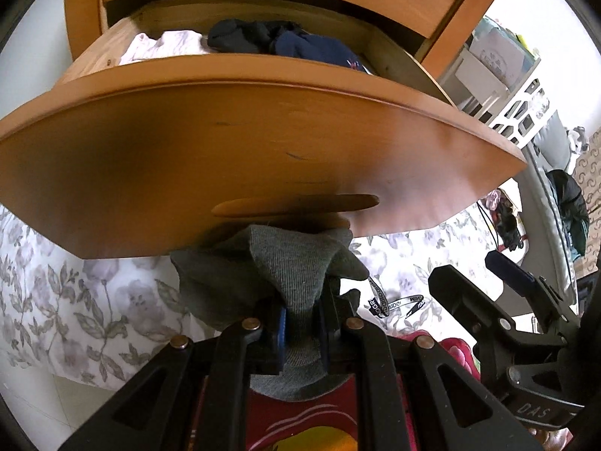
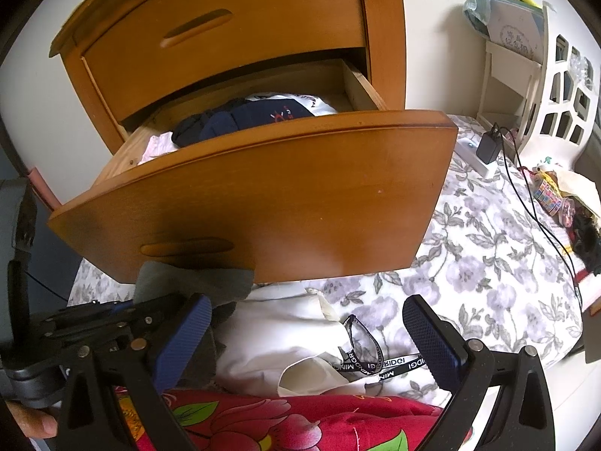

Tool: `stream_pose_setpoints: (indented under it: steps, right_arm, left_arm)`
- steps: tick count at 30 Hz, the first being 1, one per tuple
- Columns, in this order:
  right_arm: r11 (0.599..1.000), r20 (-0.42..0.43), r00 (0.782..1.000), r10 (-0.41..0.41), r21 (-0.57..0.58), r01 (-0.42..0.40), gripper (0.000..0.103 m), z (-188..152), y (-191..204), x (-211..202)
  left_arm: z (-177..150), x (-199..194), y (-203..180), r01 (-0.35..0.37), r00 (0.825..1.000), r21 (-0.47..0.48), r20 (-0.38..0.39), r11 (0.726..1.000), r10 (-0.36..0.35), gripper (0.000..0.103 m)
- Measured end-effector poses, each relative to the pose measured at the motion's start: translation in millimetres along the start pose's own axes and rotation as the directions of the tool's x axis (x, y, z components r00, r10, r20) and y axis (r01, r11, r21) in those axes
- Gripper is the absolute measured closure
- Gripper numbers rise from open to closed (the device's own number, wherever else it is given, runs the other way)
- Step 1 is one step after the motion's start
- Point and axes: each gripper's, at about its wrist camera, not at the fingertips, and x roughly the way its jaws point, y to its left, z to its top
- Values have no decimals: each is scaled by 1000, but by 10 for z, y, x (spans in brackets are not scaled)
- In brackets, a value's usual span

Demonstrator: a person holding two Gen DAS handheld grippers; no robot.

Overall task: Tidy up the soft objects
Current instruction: 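Lower the grey cloth onto the white cloth and open the left tool, then move the right tool up toward the open drawer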

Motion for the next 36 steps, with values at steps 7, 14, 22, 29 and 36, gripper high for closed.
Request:
stream_pose_setpoints:
  steps: [7,14,22,29,36]
  right_arm:
    - [1000,-2,1000,-1,-1,1,0,3,3,5]
    - [1000,-4,1000,3,9,-3,0,1,-14,12]
    - [1000,-4,1000,3,5,-3,0,0,-18,7]
    - [1000,-4,1000,3,5,-3,0,-1,-18,6]
    - [1000,-5,1000,3,4,-3,0,2,-17,8]
  left_arm:
    - [22,70,66,3,999,-29,-33,1000,-4,76]
    - [-7,43,102,2,999,-45,-39,999,-4,48]
    - [-74,-49,161,-54,998,-61,-21,997,53,42]
    - [-145,-195,341,-100,994,-130,25,986,104,27]
    - [-200,-350,480,-108,987,-181,100,978,127,12]
